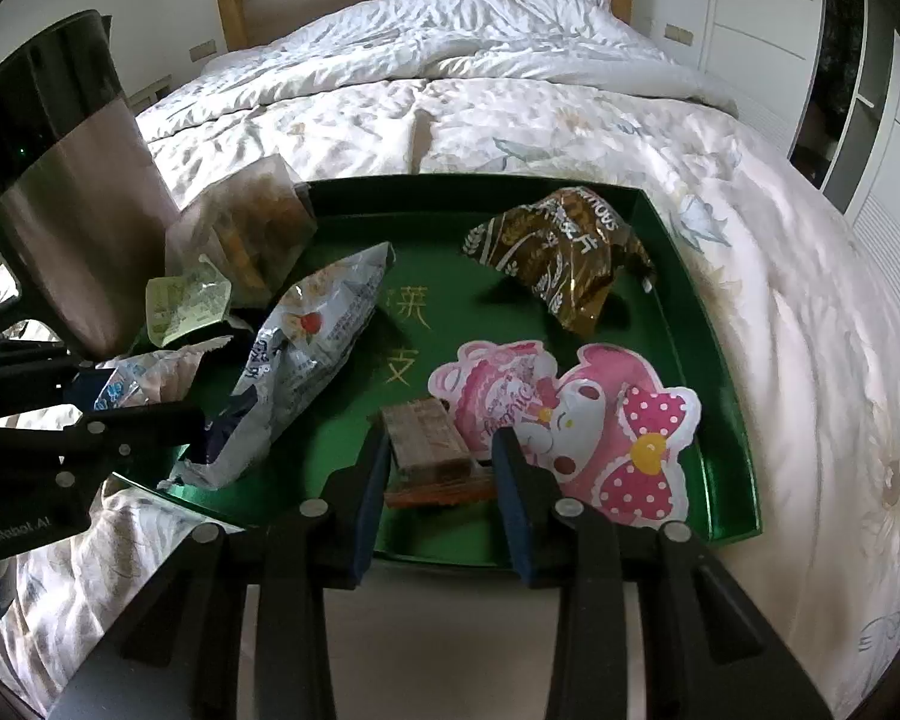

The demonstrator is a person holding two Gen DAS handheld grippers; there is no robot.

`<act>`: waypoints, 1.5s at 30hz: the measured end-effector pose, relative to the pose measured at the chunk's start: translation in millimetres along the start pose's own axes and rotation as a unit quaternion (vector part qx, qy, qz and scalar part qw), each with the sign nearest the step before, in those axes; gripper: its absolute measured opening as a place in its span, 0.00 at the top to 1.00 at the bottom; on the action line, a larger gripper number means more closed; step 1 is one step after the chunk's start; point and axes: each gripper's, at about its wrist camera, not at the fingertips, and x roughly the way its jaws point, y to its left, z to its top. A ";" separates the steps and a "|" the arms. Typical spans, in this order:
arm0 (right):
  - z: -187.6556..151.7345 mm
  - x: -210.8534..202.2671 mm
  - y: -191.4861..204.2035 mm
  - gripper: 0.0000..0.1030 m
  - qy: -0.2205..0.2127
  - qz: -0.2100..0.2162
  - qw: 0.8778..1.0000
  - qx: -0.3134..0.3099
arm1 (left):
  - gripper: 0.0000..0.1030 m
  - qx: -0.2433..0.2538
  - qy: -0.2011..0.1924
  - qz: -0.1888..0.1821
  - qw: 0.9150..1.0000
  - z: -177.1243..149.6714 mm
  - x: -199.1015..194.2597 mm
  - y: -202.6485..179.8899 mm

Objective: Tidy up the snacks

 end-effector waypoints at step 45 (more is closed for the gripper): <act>-36.8 -127.4 23.7 0.00 -0.111 -0.077 0.991 0.020 | 0.37 0.002 -0.059 0.055 0.997 -70.1 -95.9 4.8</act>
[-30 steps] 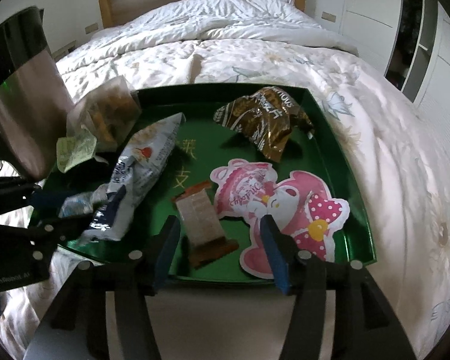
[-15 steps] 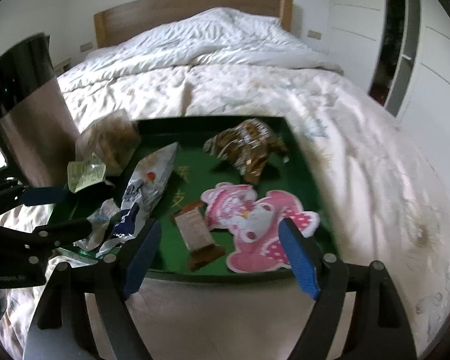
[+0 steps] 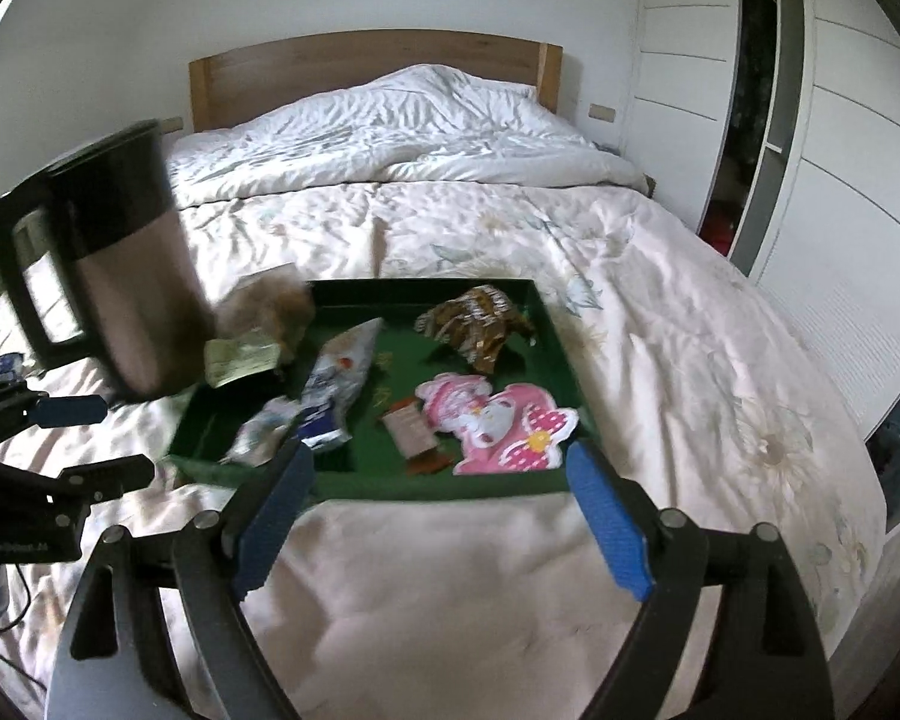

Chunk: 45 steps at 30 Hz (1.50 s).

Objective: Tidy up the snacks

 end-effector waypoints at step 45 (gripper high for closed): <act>13.7 45.7 354.6 0.00 0.040 0.257 0.928 -0.267 | 0.37 -0.297 -0.007 0.169 0.940 -138.4 -84.8 314.6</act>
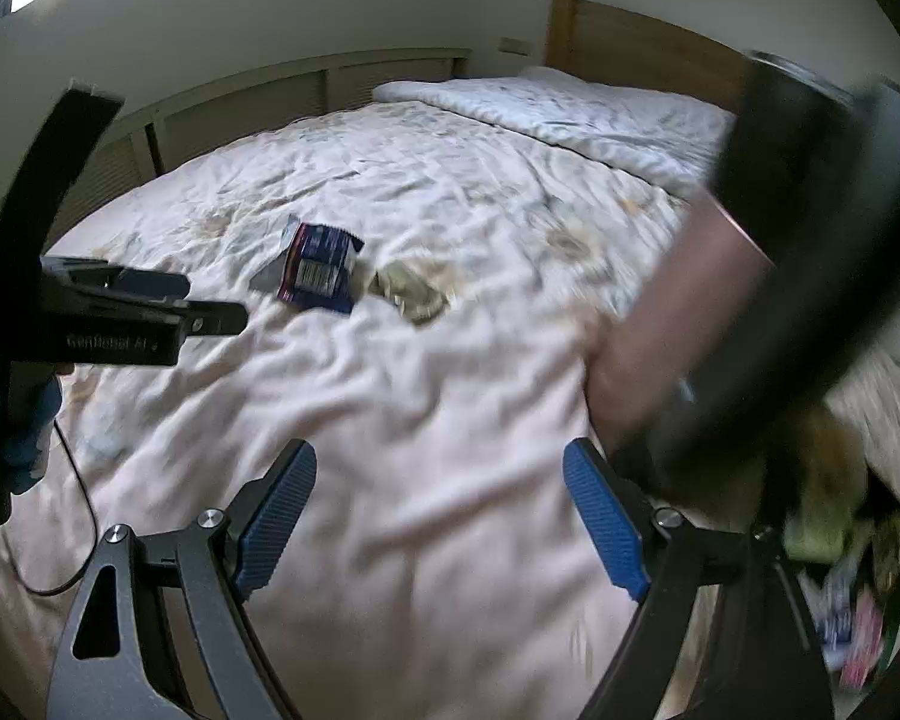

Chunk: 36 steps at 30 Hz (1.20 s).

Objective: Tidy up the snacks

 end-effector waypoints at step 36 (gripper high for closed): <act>82.2 160.7 15.8 0.30 0.058 0.005 0.992 -0.113 | 0.38 -0.008 0.029 0.016 0.999 40.5 102.3 13.3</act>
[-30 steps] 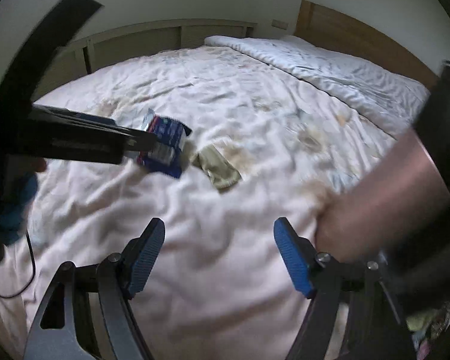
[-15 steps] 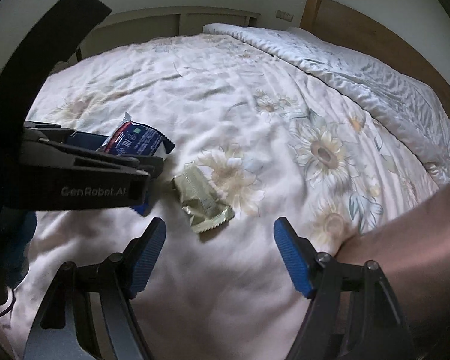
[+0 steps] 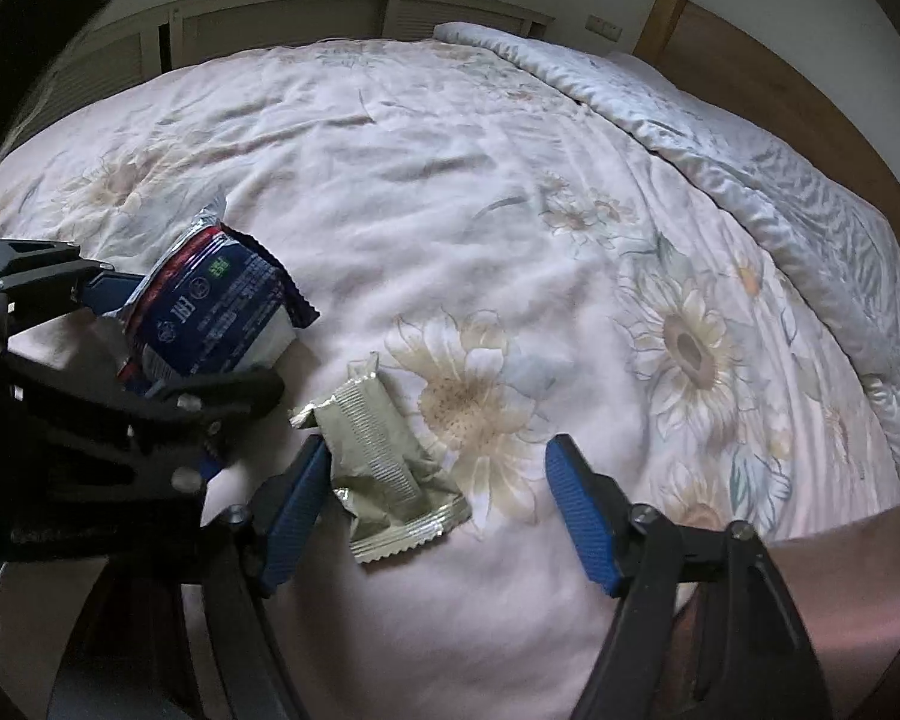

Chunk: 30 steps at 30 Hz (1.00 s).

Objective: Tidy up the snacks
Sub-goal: 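Grasp the blue-white biscuit pack with the left tool while the right tool grasps the green-wrapped bar, then carry the biscuit pack with the left tool while the right tool carries the green bar to the tray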

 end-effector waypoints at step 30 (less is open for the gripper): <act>-45.4 -62.3 13.5 0.96 -0.041 0.034 0.995 0.083 | 0.47 0.036 -0.061 -0.007 0.997 -40.7 -68.0 -1.2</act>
